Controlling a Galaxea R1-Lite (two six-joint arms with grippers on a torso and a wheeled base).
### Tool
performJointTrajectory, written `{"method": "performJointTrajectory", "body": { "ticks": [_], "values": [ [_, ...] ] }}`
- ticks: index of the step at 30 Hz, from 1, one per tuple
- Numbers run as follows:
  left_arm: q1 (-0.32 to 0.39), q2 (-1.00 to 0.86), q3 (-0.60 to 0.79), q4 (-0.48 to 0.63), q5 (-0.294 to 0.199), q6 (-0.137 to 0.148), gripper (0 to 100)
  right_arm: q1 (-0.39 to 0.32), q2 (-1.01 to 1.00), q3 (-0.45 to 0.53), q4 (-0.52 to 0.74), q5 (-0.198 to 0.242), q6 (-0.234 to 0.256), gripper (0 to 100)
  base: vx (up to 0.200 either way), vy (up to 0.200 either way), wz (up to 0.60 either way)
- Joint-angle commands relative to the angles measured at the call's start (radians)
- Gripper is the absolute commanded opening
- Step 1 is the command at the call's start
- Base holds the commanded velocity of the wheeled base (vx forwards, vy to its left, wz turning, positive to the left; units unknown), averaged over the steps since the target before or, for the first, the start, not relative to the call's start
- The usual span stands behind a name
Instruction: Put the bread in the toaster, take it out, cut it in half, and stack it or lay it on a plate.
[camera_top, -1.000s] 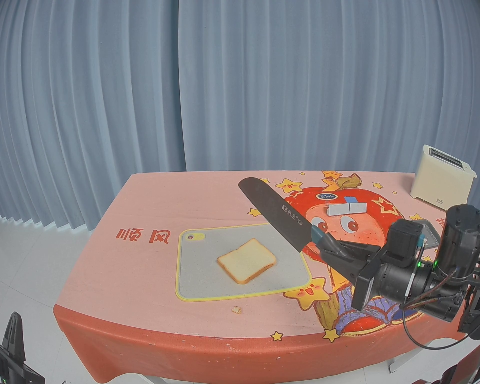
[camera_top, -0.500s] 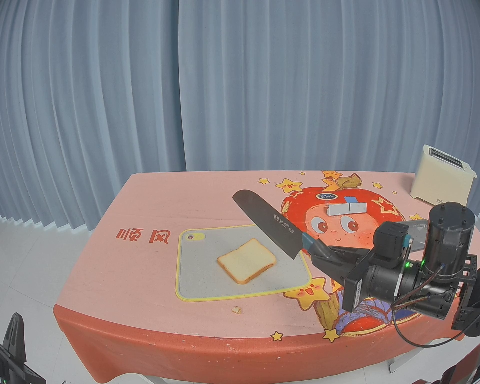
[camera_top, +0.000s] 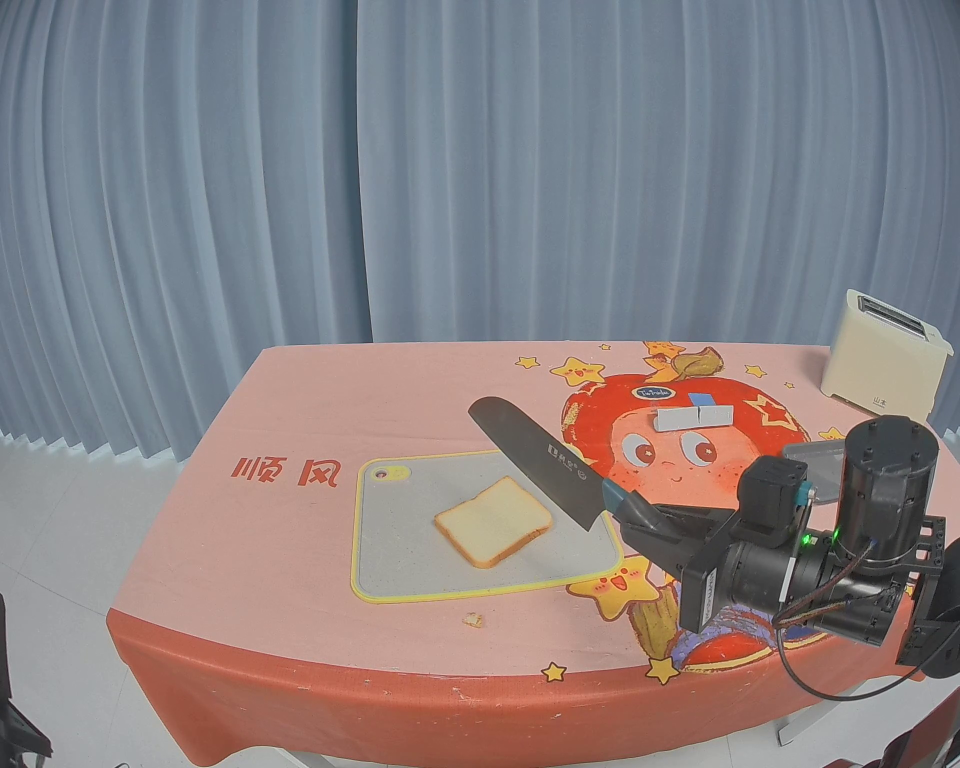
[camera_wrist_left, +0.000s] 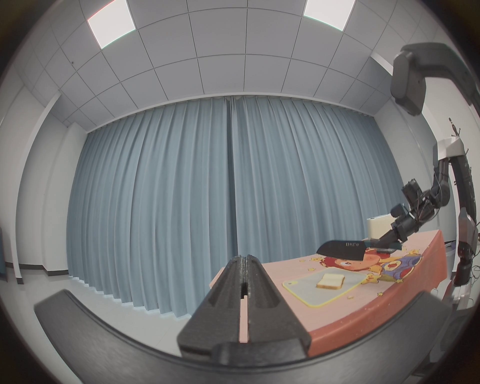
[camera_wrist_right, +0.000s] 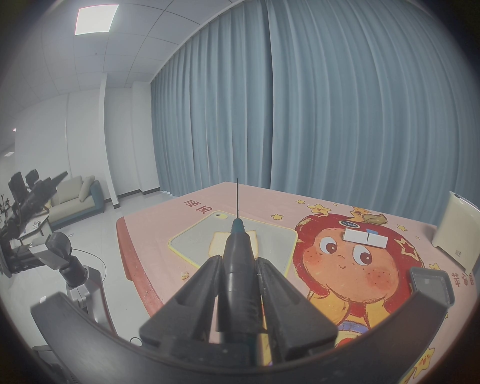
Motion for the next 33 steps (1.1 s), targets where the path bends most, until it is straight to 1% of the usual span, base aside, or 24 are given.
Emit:
{"method": "performJointTrajectory", "body": {
  "ticks": [1, 4, 5, 6, 9, 10, 11, 14, 18, 19, 22, 25, 30, 31, 32, 33],
  "values": [
    [-0.021, 0.134, -0.108, 0.002, -0.009, 0.001, 0, 0.002, 0.0, 0.003, 0.004, -0.001, -0.001, 0, 0.0, 0.0, 0.0],
    [-0.041, 0.196, -0.163, 0.015, -0.009, 0.0, 0, 0.003, 0.009, 0.011, 0.003, 0.001, -0.001, 0, 0.0, 0.0, 0.0],
    [-0.041, 0.197, -0.165, 0.016, -0.009, 0.0, 0, 0.005, 0.009, 0.011, 0.003, 0.001, -0.001, 0, 0.0, 0.0, 0.0],
    [-0.047, 0.208, -0.189, 0.035, -0.011, -0.006, 0, 0.005, 0.012, 0.014, 0.003, 0.001, -0.001, 0, 0.0, 0.0, 0.0],
    [-0.049, 0.211, -0.214, 0.062, -0.012, -0.006, 0, 0.005, 0.012, 0.015, 0.004, 0.001, -0.001, 0, 0.0, 0.0, 0.0],
    [-0.049, 0.223, -0.245, 0.116, -0.022, -0.006, 0, 0.005, 0.01, 0.014, 0.003, 0.001, -0.002, 0, 0.0, 0.0, 0.0],
    [-0.049, 0.225, -0.258, 0.14, -0.031, -0.006, 0, 0.005, 0.01, 0.014, 0.003, 0.001, -0.002, 0, 0.0, 0.0, 0.0],
    [-0.047, 0.232, -0.297, 0.196, -0.049, 0.0, 0, 0.005, 0.012, 0.015, 0.003, 0.001, -0.002, 0, 0.0, 0.0, 0.0],
    [-0.047, 0.274, -0.334, 0.217, -0.043, 0.005, 0, 0.005, 0.009, 0.017, 0.003, 0.001, -0.004, 0, 0.0, 0.0, 0.0],
    [-0.046, 0.309, -0.347, 0.214, -0.037, 0.028, 0, 0.005, 0.006, 0.017, 0.003, 0.001, -0.004, 0, 0.0, 0.0, 0.0],
    [-0.046, 0.341, -0.36, 0.213, -0.039, 0.032, 0, 0.005, 0.006, 0.018, 0.003, 0.002, -0.005, 0, 0.0, 0.0, 0.0],
    [-0.049, 0.352, -0.363, 0.211, -0.055, 0.032, 0, 0.006, 0.007, 0.02, 0.003, 0.001, -0.005, 0, 0.0, 0.0, 0.0],
    [-0.046, 0.404, -0.412, 0.211, -0.123, 0.028, 0, 0.006, 0.009, 0.022, 0.003, 0.002, -0.005, 0, 0.0, 0.0, 0.0],
    [-0.046, 0.404, -0.412, 0.211, -0.123, 0.028, 0, 0.006, 0.009, 0.022, 0.003, 0.002, -0.005, 0, 0.0, 0.0, 0.0],
    [-0.046, 0.433, -0.441, 0.21, -0.135, 0.028, 0, 0.006, 0.01, 0.023, 0.004, 0.002, -0.007, 0, 0.0, 0.0, 0.0],
    [-0.047, 0.45, -0.455, 0.21, -0.135, 0.028, 0, 0.006, 0.01, 0.026, 0.003, 0.001, -0.009, 0, 0.0, 0.0, 0.0]
  ]
}}
